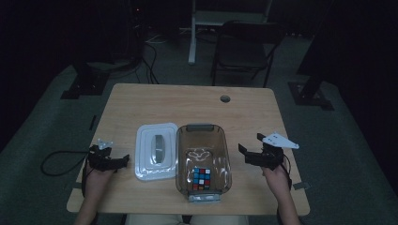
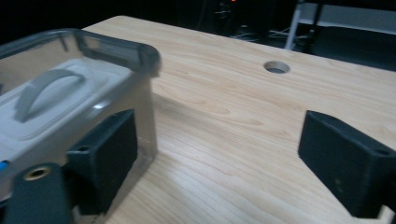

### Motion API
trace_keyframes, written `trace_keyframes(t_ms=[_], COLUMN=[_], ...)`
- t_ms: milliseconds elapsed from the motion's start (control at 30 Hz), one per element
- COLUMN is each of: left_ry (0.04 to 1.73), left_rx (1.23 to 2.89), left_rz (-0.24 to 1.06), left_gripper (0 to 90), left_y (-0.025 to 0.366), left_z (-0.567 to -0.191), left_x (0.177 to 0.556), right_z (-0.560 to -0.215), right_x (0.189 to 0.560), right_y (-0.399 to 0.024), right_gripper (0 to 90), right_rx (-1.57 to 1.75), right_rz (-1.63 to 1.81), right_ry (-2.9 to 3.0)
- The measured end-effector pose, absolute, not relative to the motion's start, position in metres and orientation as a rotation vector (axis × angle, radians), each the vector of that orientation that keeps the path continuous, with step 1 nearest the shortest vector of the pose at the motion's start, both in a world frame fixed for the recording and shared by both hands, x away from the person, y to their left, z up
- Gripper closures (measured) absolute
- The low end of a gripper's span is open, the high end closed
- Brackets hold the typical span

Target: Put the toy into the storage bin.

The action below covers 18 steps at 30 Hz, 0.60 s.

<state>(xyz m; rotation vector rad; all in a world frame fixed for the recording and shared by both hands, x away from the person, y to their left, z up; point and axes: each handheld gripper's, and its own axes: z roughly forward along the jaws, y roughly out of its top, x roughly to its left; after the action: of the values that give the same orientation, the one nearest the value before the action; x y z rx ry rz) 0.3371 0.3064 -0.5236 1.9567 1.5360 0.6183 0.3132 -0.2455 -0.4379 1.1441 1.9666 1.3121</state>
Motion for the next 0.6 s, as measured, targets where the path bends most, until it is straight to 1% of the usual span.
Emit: trace_keyframes(t_ms=[300, 600], left_ry=[1.536, 1.536], left_rx=[1.957, 1.957], left_rz=[0.619, 0.619], left_gripper=[0.6, 0.6], left_y=[0.306, 0.306], left_z=[-0.524, -0.524], left_x=[0.337, 0.337], right_z=[-0.472, -0.504], right_x=[0.31, 0.309], right_y=[-0.262, -0.27], right_gripper=[13.6, 13.6], right_rx=[1.307, 1.38], right_rz=[1.249, 1.11], right_ry=[1.871, 1.886])
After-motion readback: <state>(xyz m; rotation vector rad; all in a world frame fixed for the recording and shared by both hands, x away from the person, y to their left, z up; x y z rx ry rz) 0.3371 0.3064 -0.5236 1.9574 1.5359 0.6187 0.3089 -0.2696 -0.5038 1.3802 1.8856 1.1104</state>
